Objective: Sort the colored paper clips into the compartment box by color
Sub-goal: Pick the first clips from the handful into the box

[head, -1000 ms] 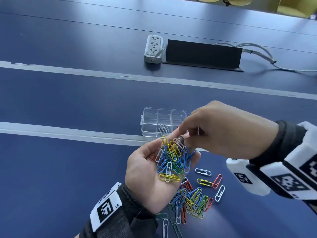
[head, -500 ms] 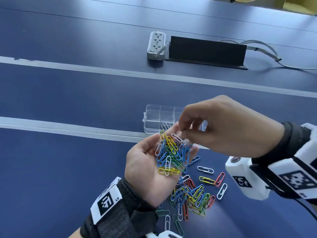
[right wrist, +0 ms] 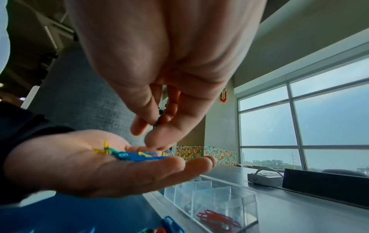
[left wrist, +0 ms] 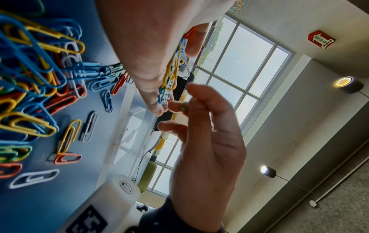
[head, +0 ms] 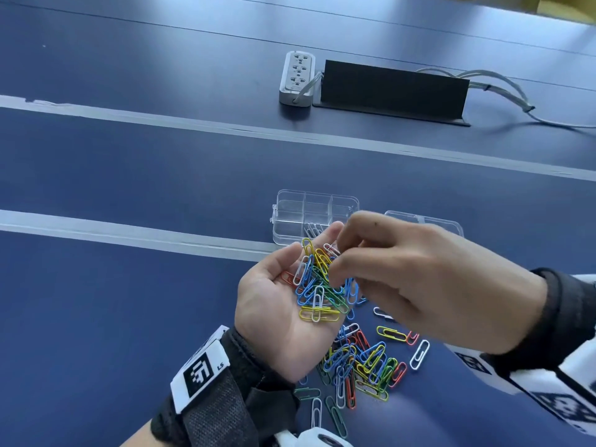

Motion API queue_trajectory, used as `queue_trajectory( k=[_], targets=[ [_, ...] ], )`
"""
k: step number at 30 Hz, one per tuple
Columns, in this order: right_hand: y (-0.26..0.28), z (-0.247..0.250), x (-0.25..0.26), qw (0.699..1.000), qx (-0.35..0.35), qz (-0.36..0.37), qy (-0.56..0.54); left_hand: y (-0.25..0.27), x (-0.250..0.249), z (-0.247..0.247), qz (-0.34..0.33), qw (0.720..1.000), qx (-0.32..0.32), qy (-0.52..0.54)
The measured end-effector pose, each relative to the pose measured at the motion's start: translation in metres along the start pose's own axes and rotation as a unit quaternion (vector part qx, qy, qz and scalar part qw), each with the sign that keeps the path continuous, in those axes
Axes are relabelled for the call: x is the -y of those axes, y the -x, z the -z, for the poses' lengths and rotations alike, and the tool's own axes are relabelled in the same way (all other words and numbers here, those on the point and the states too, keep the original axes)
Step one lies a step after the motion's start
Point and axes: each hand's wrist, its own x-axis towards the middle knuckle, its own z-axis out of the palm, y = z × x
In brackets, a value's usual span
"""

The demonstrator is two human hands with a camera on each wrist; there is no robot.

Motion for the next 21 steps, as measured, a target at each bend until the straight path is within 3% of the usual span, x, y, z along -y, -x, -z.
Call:
queue_trajectory(
  k=[6,10,15,21],
  targets=[
    [0.005,-0.001,0.002,0.997,0.053,0.021,0.058,0.002,-0.002,-0.003,0.018,0.999,-0.022,-0.033],
    [0.004,-0.008,0.0,0.992,0.04,0.037,0.114,0.002,-0.003,-0.003,0.031,0.999,-0.014,-0.041],
    [0.0,-0.01,-0.004,0.999,0.017,0.032,0.012,0.002,0.001,0.0,0.039,0.999,0.019,-0.023],
    [0.001,-0.011,-0.008,0.998,0.004,0.012,-0.053,0.003,0.002,-0.003,0.04,0.998,0.004,-0.047]
  ],
)
